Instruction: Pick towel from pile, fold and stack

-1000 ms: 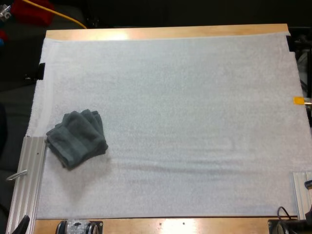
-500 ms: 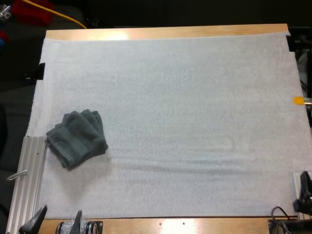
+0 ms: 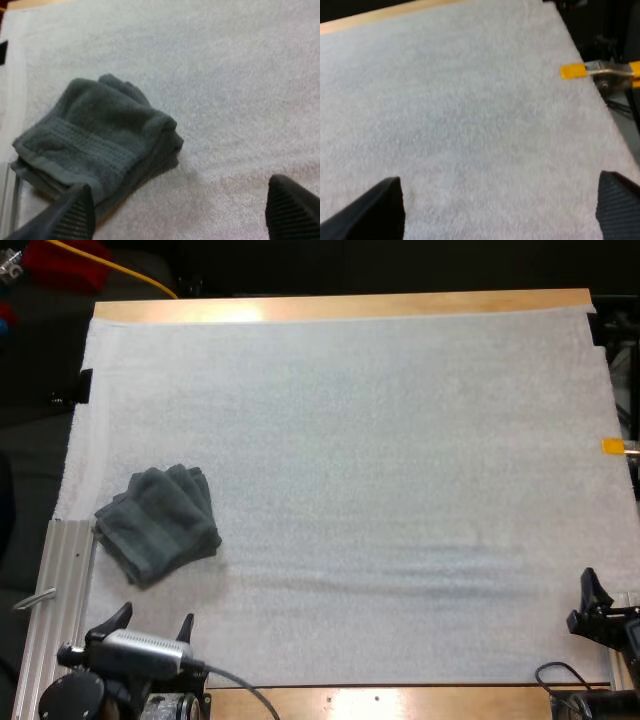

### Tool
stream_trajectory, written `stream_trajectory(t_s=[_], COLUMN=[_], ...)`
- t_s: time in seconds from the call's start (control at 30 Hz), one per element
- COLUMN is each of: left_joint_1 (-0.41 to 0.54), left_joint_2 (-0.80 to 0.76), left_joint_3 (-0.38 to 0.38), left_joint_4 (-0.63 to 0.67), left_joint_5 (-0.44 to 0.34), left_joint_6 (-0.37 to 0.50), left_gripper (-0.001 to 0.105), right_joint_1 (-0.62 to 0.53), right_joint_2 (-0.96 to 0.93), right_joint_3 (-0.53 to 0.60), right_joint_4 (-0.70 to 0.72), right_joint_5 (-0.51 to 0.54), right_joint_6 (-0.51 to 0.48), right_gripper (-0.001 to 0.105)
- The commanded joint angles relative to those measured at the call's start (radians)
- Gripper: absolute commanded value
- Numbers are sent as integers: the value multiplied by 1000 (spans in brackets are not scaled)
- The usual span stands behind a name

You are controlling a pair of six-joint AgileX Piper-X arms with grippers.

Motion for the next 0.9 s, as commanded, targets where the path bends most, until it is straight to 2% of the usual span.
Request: stream_trajectory(t_s=[0.0,0.2,0.47,0.87], left_joint_1=[-5,-5,-5,-5], left_joint_2=[-138,-138,-138,-138], left_joint_3=[7,64,64,69], left_joint_4=[-27,-30,-124,-132], left_joint_5=[1,1,1,1], left_joint_6=[1,1,1,1], left_gripper=[68,68,68,68], right_joint_1=[-5,-5,-5,-5], right_joint_2=[-46,-46,-46,-44], right_joint_3=[5,50,81,81], right_joint_4=[-15,-9,-7,-7], right_joint_5=[2,2,2,2], right_joint_6=[9,14,14,14], right_gripper=[75,75,75,75])
